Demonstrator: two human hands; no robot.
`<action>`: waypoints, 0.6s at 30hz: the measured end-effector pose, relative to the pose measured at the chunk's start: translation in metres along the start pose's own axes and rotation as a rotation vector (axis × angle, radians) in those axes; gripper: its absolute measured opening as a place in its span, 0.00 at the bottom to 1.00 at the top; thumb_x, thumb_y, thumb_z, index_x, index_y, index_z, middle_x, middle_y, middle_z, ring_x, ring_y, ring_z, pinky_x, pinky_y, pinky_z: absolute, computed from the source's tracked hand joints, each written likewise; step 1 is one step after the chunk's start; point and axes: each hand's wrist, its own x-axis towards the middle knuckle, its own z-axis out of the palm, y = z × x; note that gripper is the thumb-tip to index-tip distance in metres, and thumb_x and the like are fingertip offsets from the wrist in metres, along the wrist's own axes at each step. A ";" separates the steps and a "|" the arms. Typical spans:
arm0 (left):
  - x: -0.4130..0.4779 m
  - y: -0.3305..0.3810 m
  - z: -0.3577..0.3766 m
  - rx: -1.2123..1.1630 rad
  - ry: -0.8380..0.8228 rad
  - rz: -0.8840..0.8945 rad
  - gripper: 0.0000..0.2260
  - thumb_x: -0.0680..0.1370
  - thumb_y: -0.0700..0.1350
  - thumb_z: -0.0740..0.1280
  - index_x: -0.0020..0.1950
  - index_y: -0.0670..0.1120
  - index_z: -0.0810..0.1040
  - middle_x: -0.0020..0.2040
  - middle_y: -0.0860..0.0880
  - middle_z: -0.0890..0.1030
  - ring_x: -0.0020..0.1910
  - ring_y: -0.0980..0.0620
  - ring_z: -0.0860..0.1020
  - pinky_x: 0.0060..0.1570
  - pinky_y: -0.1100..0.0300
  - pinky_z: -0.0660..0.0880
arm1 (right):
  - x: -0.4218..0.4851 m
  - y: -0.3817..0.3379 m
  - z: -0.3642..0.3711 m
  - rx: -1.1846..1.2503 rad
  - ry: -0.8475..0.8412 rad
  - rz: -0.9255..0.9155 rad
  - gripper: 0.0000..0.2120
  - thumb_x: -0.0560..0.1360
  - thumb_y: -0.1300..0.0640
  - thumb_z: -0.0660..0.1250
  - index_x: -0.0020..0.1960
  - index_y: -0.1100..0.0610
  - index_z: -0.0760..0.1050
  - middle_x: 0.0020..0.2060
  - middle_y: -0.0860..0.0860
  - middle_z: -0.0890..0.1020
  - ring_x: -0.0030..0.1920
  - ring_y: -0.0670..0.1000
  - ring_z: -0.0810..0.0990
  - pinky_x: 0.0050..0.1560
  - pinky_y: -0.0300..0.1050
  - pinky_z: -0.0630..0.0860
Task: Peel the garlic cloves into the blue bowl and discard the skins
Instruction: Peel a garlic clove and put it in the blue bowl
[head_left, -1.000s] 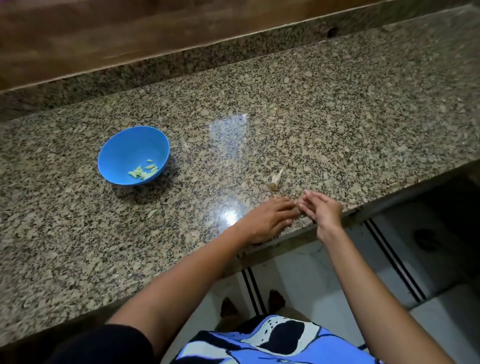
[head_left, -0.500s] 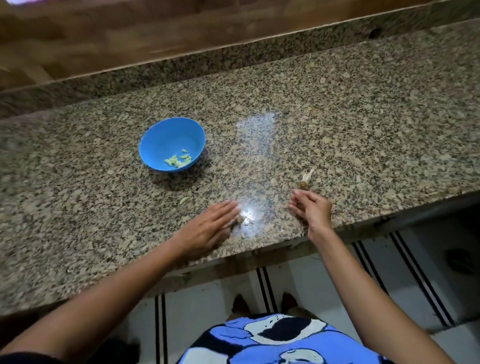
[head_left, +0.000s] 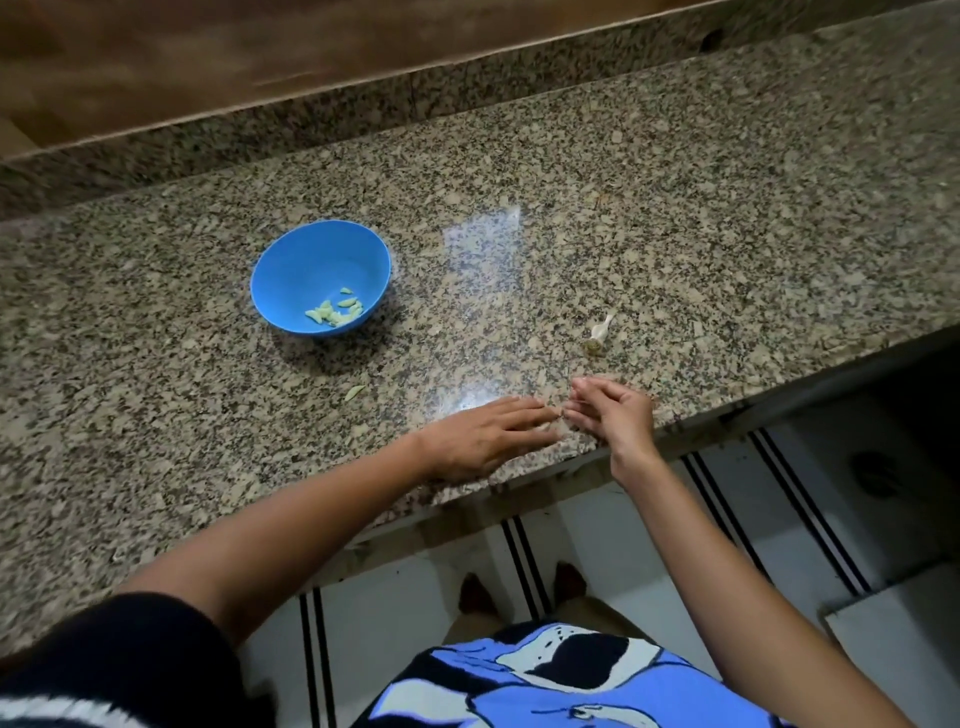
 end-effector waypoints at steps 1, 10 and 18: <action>-0.002 -0.001 -0.002 -0.009 0.001 0.016 0.21 0.82 0.49 0.47 0.76 0.50 0.60 0.76 0.46 0.60 0.76 0.48 0.55 0.75 0.54 0.50 | -0.001 0.000 0.002 0.012 -0.002 0.004 0.03 0.73 0.62 0.68 0.46 0.60 0.79 0.37 0.56 0.82 0.36 0.51 0.81 0.40 0.39 0.81; -0.107 -0.008 0.000 0.028 0.044 -0.055 0.22 0.79 0.36 0.57 0.73 0.47 0.65 0.72 0.46 0.69 0.71 0.50 0.65 0.69 0.56 0.62 | -0.005 0.004 0.030 0.008 -0.155 0.150 0.03 0.74 0.64 0.66 0.46 0.63 0.79 0.37 0.56 0.84 0.36 0.51 0.84 0.35 0.38 0.80; -0.104 0.012 -0.005 -0.271 0.675 -0.796 0.07 0.76 0.40 0.65 0.47 0.44 0.83 0.43 0.47 0.84 0.41 0.52 0.83 0.41 0.60 0.81 | -0.022 0.017 0.073 -0.007 -0.258 0.278 0.05 0.75 0.67 0.65 0.49 0.65 0.76 0.43 0.59 0.82 0.41 0.53 0.83 0.40 0.40 0.81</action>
